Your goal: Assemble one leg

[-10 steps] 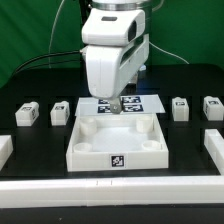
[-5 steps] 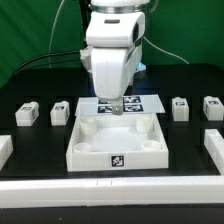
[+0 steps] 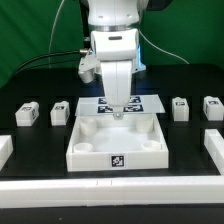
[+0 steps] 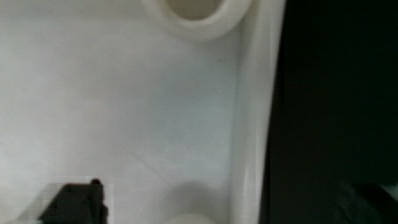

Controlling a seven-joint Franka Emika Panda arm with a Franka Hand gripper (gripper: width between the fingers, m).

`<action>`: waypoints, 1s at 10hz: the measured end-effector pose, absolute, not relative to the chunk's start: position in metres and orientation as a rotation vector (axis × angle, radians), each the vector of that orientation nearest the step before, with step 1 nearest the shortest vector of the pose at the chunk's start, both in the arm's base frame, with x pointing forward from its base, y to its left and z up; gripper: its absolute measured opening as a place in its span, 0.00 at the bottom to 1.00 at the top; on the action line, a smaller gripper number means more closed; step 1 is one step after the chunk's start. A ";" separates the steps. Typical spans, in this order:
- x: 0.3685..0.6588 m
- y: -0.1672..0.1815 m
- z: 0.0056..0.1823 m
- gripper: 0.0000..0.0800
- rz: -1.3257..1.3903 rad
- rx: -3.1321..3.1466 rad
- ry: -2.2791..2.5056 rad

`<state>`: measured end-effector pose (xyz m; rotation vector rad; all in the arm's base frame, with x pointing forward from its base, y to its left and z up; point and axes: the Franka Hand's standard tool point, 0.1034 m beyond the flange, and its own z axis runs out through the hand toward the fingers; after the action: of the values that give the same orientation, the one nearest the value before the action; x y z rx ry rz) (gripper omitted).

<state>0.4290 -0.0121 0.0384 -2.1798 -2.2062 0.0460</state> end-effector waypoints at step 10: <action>0.419 -0.003 0.014 0.66 0.089 -2.200 -2.123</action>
Offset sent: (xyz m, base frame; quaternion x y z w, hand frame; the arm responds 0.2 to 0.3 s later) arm 0.0011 0.0103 -0.0099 0.0281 0.0020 0.0070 0.9996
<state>0.4188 -0.0031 0.0142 -2.2000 -2.1227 0.0889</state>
